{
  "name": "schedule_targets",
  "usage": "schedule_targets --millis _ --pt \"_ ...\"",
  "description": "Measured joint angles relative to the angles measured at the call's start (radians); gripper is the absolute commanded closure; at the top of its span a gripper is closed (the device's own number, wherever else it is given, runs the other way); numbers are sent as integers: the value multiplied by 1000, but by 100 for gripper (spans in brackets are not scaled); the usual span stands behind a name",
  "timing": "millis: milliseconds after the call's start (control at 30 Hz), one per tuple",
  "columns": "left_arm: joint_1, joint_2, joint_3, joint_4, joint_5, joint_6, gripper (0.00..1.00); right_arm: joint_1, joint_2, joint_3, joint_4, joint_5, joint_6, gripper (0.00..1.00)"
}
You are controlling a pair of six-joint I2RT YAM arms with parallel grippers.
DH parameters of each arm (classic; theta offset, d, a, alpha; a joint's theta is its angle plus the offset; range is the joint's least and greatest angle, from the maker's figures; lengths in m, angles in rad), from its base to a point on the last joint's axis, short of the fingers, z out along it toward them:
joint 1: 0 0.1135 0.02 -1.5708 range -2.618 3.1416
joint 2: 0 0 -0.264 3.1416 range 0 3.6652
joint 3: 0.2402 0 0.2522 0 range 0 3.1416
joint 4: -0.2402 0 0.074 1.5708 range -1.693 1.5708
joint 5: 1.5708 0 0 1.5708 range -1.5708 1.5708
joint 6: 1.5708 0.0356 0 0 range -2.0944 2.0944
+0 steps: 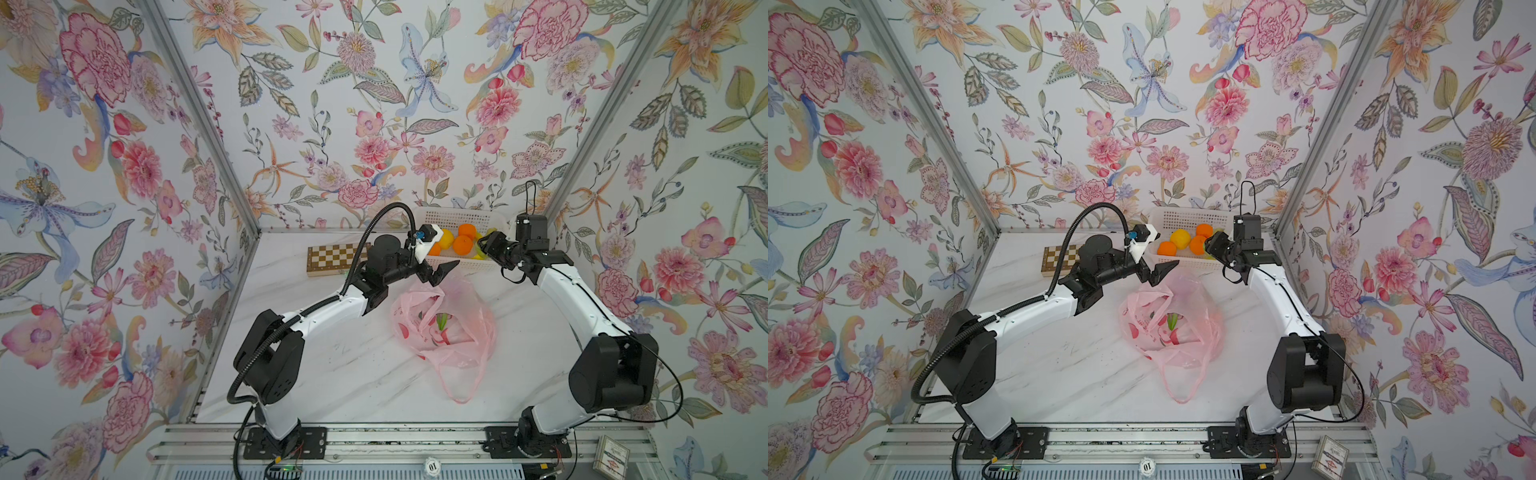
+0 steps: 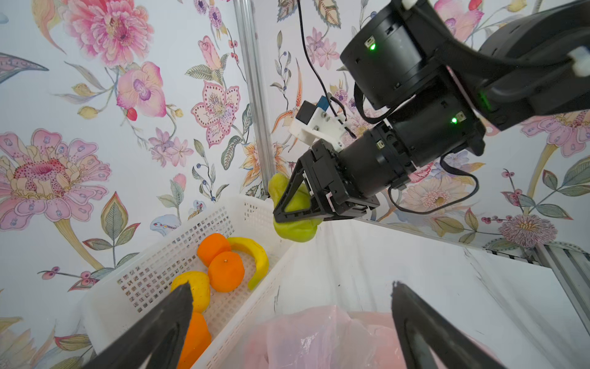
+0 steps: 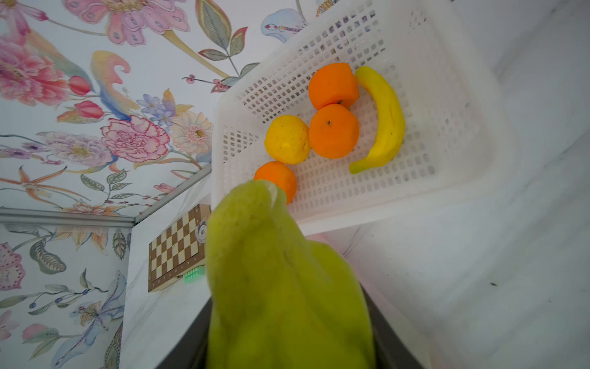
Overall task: Untie the knot of the plastic bag and take out the fruit
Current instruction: Place the fruit in the basket.
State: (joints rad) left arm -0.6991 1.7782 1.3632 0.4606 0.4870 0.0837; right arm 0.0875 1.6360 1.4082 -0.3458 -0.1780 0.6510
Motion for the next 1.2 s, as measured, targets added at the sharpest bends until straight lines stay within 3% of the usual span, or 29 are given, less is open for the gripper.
schedule_targets --millis 467,733,867,1067,1200 --pt "16 58 349 -512 -76 -3 1 -41 528 542 -236 64 0 57" --pt "16 121 487 -668 -129 -39 1 -60 824 919 -423 130 -6 55" --pt "16 138 507 -707 -137 -40 1 -65 891 985 -467 137 -9 46" --pt "16 146 545 -775 -127 23 1 -65 891 999 -524 147 -19 21" --pt "16 146 562 -830 -118 95 1 -64 886 998 -560 162 -9 15"
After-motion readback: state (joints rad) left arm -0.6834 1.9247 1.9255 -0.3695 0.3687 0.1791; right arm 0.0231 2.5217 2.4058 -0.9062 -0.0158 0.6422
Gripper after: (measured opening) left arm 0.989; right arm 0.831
